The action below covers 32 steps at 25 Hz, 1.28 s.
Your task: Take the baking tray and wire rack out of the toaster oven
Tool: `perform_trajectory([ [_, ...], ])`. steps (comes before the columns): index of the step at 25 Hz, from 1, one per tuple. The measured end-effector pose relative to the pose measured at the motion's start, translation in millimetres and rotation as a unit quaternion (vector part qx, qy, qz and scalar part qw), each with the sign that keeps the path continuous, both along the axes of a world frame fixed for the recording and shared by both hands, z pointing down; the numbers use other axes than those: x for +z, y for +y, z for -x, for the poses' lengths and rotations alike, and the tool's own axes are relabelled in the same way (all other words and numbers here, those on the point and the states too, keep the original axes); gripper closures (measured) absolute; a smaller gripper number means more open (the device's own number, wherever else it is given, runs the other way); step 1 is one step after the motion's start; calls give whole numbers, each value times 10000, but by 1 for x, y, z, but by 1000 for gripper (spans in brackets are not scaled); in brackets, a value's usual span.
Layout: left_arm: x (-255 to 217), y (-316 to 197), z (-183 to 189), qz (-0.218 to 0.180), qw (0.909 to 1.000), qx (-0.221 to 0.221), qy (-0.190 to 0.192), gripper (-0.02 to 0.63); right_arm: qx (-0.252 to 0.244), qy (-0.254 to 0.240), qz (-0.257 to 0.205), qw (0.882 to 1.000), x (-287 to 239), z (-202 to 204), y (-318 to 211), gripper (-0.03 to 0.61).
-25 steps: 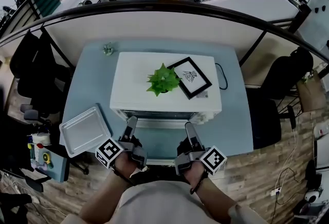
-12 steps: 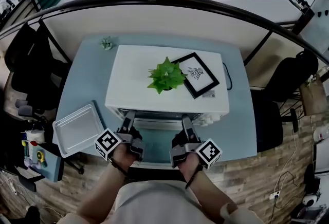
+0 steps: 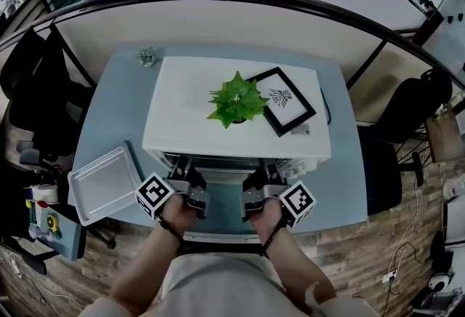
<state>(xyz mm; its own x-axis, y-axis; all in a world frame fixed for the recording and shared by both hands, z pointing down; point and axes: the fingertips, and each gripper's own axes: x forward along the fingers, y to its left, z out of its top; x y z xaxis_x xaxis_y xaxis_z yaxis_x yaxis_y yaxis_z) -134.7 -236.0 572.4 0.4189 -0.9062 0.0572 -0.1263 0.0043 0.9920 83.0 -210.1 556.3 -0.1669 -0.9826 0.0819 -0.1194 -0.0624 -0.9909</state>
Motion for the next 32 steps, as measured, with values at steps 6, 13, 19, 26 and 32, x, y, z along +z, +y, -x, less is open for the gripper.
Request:
perform_trajectory([
  [6,-8,-17,-3,-256,9996,61,50,353,14,-105,-62,9999,1,2,-15,351],
  [13,-16,-32,-4,-387,9990,-137,203,426,113,-60,-21,9999,3,-3,-26,388],
  [19,-31,-31,-6,-540,9984,-81,144,580,123,-37,-318,9994,-14,-1,-29,501],
  [26,-34,-22,-6,-290,9992,-37,261,604,-18,-79,-99,9999,-19,0,-18,569],
  [32,-35,4,-2,-142,9997,25,178,605,-108,-35,204,9997,-18,5,6,566],
])
